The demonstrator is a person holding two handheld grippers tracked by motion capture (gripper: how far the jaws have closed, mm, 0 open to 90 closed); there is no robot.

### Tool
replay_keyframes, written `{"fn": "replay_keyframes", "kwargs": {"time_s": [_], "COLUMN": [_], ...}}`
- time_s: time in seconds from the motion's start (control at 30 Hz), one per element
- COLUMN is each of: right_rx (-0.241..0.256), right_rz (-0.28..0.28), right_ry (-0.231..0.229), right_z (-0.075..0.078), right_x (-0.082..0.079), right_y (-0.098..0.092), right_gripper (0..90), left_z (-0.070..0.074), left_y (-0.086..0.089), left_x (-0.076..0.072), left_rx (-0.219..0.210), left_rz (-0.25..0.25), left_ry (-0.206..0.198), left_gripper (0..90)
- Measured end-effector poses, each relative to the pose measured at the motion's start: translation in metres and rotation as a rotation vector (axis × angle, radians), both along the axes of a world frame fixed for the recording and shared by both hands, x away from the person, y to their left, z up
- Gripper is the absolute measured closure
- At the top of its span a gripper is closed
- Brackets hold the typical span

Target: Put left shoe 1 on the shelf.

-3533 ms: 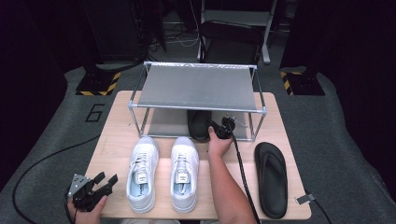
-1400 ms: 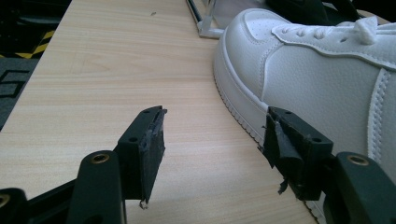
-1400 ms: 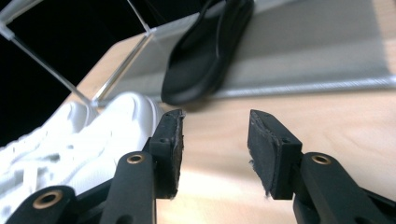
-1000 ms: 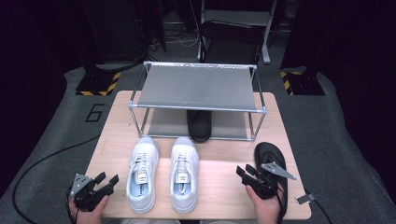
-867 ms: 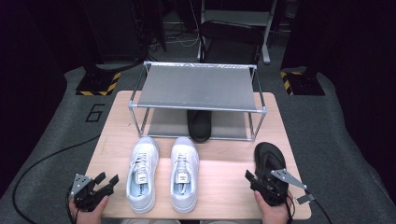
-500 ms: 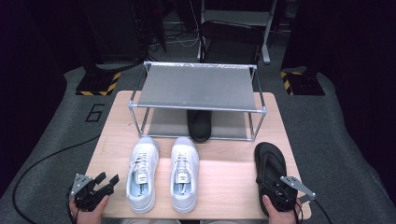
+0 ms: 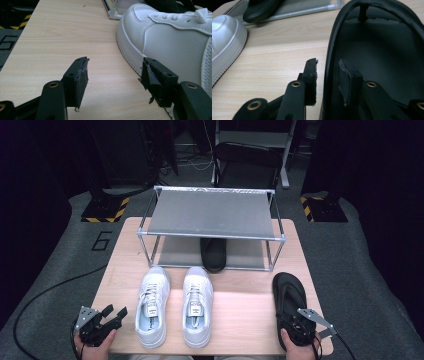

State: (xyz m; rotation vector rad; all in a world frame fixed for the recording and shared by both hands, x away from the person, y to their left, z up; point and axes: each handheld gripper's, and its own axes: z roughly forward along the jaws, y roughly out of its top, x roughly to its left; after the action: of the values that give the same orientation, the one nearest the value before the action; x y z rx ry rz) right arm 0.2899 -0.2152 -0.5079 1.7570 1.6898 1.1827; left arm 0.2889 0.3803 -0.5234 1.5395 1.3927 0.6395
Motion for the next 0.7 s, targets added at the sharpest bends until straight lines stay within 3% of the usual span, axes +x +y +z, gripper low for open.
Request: {"fn": "replay_keyframes", "kwargs": {"time_s": [0.2,0.4,0.53,0.7], "right_rx": [0.038,0.045,0.052,0.056], "right_rz": [-0.005,-0.006,0.033,0.126], "right_ry": [0.016,0.017,0.019,0.019], "right_z": [-0.003,-0.003,-0.003,-0.003], "right_x": [0.001,0.000,0.000,0.002], "right_y": [-0.002,0.000,0.012,0.040], "right_gripper": [80.3,81.7,81.9,82.0], "left_z": [0.000,0.000,0.000,0.000], "left_y": [0.000,0.000,0.000,-0.001], "left_x": [0.000,0.000,0.000,0.000], "left_rx": [-0.003,0.002,0.002,0.004], "left_rz": [0.004,0.001,-0.001,-0.003], "left_ry": [-0.006,-0.004,0.001,0.001], "left_gripper": [38.0,38.0,38.0,38.0]}}
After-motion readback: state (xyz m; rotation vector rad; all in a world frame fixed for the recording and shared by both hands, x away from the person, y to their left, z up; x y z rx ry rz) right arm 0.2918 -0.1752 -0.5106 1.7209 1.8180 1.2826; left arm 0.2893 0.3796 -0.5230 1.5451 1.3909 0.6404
